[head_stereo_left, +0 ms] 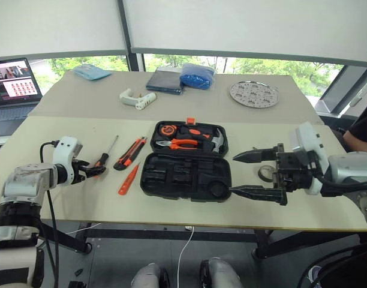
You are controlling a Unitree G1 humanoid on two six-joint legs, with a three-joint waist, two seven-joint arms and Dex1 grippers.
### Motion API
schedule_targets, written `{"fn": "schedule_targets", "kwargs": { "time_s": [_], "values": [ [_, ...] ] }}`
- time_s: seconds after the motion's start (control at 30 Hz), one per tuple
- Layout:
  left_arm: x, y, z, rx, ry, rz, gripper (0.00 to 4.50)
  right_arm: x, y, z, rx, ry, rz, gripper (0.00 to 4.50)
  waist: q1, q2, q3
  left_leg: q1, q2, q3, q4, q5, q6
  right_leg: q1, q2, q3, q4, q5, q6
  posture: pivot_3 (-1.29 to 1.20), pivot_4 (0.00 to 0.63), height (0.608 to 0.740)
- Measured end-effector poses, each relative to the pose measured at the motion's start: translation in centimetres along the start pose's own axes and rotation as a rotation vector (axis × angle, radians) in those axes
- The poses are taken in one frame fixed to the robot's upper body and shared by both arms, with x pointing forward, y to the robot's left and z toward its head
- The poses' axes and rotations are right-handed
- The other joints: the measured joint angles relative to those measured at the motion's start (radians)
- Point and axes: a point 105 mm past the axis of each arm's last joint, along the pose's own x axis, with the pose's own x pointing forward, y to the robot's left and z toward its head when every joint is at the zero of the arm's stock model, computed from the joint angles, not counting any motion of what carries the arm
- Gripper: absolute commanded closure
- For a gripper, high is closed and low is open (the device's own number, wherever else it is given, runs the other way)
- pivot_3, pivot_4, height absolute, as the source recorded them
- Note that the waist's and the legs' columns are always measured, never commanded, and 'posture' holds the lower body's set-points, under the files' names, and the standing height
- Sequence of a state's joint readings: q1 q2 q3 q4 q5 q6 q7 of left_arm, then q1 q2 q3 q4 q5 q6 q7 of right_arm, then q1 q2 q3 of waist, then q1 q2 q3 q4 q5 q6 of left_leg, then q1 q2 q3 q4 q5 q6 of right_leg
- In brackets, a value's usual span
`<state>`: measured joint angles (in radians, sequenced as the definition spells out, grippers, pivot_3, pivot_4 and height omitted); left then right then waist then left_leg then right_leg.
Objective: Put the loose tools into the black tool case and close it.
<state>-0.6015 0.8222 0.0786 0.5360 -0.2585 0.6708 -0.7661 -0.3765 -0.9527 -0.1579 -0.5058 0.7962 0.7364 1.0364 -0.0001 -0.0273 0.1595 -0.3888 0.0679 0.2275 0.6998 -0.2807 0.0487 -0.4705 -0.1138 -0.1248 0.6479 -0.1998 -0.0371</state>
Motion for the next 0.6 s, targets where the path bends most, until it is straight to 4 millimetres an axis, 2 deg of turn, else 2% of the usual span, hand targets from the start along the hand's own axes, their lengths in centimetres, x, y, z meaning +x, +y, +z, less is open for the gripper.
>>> {"fn": "schedule_targets", "kwargs": {
  "time_s": [0.1,0.2,0.27,0.33,0.43,0.5,0.53,0.6],
  "values": [
    [0.2,0.5,0.3,-0.002,-0.016,0.011,3.58,0.1,-0.4,-0.6,-0.011,0.014,-0.016,0.0,0.005,0.0,0.0,-0.001,0.0,0.0,0.001,0.0,0.0,0.0,0.0,0.0,0.0,0.0,0.0,0.0,0.15,0.718],
    [0.2,0.6,0.6,0.021,-0.038,-0.005,3.63,0.1,-0.7,-1.0,-0.022,0.029,-0.033,0.0,0.007,0.0,0.0,-0.002,0.0,0.0,0.001,0.0,0.002,-0.001,0.0,-0.001,0.0,0.0,0.0,0.0,0.15,0.718],
    [-0.3,-0.3,1.8,0.122,-0.09,-0.105,3.63,-0.1,-0.7,-1.7,0.003,0.048,-0.038,0.0,0.007,-0.004,0.002,-0.005,0.001,0.0,0.002,0.001,0.002,-0.003,0.001,-0.002,0.0,0.002,-0.003,0.0,0.15,0.718],
    [-1.5,-1.6,3.8,0.264,-0.151,-0.229,3.63,-0.4,-0.6,-2.4,0.032,0.072,-0.038,0.0,0.006,-0.005,0.002,-0.01,0.002,-0.001,0.006,0.001,0.002,-0.006,0.002,-0.004,0.0,0.004,-0.007,0.0,0.15,0.718],
    [-3.6,-5.5,8.5,0.494,-0.264,-0.465,3.63,-0.7,-0.8,-3.1,0.04,0.096,-0.057,0.0,0.011,-0.005,0.002,-0.014,0.001,-0.002,0.012,0.001,0.004,-0.007,0.001,-0.007,0.0,0.004,-0.006,0.0,0.15,0.718],
    [-4.3,-8.5,10.6,0.639,-0.3,-0.603,3.63,-0.8,-1.2,-3.2,0.034,0.102,-0.081,0.0,0.011,-0.004,0.002,-0.014,0.0,-0.002,0.013,0.0,0.005,-0.006,0.001,-0.006,0.0,0.002,0.0,0.0,0.15,0.718],
    [-4.1,-9.6,10.9,0.685,-0.3,-0.65,3.63,-0.9,-1.3,-3.2,0.029,0.106,-0.092,0.0,0.011,-0.004,0.002,-0.014,0.0,-0.002,0.014,0.0,0.006,-0.005,0.001,-0.005,0.0,0.002,0.002,0.0,0.15,0.718],
    [-2.3,-13.0,10.3,0.809,-0.267,-0.779,3.63,-1.1,-1.8,-3.5,0.015,0.119,-0.122,0.0,0.011,-0.002,0.001,-0.012,-0.001,-0.002,0.014,0.003,0.013,-0.003,0.001,-0.004,0.0,0.002,0.004,0.0,0.15,0.718]
  ]
}}
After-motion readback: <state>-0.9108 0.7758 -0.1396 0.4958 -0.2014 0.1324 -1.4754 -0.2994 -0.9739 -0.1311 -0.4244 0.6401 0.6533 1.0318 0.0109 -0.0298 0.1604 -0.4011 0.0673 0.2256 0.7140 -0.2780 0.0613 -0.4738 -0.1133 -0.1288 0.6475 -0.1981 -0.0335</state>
